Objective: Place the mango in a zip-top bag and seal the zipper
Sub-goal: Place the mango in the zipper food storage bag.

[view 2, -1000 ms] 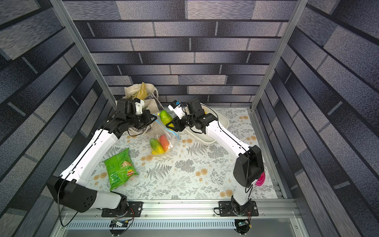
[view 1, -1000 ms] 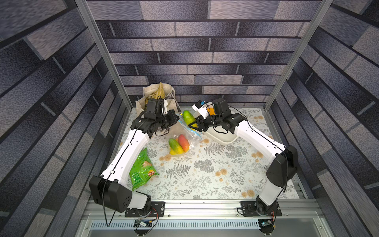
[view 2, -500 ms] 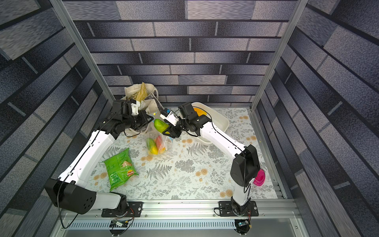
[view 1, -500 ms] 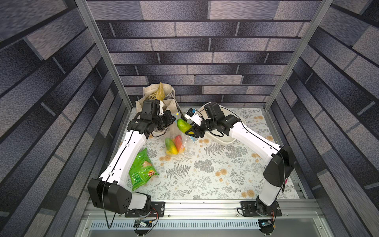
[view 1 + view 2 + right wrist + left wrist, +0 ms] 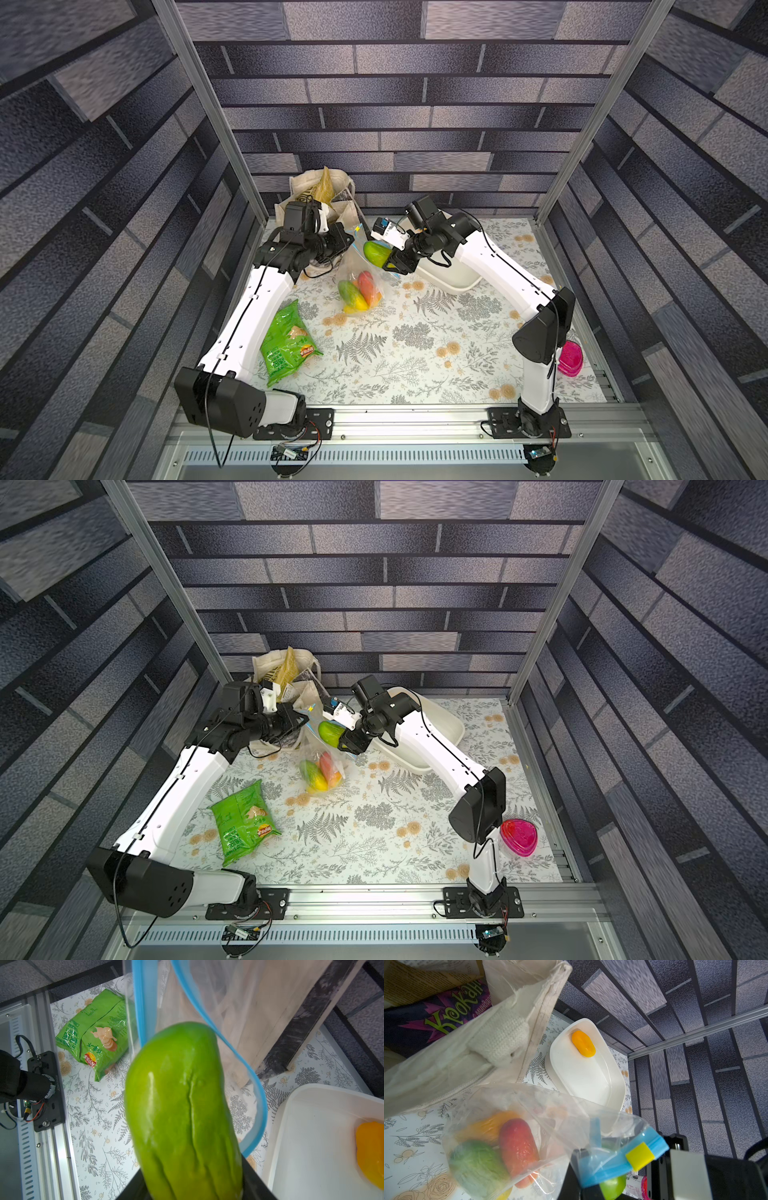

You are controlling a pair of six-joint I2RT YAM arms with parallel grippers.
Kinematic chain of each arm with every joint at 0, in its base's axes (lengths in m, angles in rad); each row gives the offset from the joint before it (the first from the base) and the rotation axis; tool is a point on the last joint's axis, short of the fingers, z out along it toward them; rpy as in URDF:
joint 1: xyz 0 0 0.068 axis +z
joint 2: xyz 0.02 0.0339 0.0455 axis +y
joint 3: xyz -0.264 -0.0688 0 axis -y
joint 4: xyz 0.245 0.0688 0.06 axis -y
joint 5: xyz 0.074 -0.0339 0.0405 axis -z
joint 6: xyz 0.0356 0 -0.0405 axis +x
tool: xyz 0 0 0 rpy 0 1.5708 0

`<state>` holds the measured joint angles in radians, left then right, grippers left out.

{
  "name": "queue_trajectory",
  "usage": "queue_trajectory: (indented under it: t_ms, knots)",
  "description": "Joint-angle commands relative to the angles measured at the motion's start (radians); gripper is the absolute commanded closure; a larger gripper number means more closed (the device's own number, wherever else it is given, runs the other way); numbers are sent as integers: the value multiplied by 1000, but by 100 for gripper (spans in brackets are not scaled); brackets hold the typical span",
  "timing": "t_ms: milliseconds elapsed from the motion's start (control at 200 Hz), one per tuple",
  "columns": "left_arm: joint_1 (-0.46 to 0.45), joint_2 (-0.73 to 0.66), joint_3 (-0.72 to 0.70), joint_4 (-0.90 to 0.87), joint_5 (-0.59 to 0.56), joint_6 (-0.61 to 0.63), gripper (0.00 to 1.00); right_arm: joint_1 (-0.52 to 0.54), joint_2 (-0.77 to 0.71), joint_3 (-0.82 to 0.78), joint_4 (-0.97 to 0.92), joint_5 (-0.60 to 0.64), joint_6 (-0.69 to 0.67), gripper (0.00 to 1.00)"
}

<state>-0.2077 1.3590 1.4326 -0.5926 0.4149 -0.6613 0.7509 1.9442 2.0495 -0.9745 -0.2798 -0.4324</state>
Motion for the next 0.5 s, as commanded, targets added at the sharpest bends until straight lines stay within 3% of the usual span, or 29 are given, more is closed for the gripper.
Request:
queue_trajectory:
  t_ms: [0, 326, 496]
  knots:
    - [0, -25, -9, 10, 15, 34, 100, 35, -17, -26, -65, 15, -52, 63]
    - [-18, -14, -5, 8, 35, 54, 100, 48, 218, 324, -236, 232, 45, 65]
    - [-22, -15, -5, 11, 38, 58, 100, 47, 278, 466, -239, 196, 213, 60]
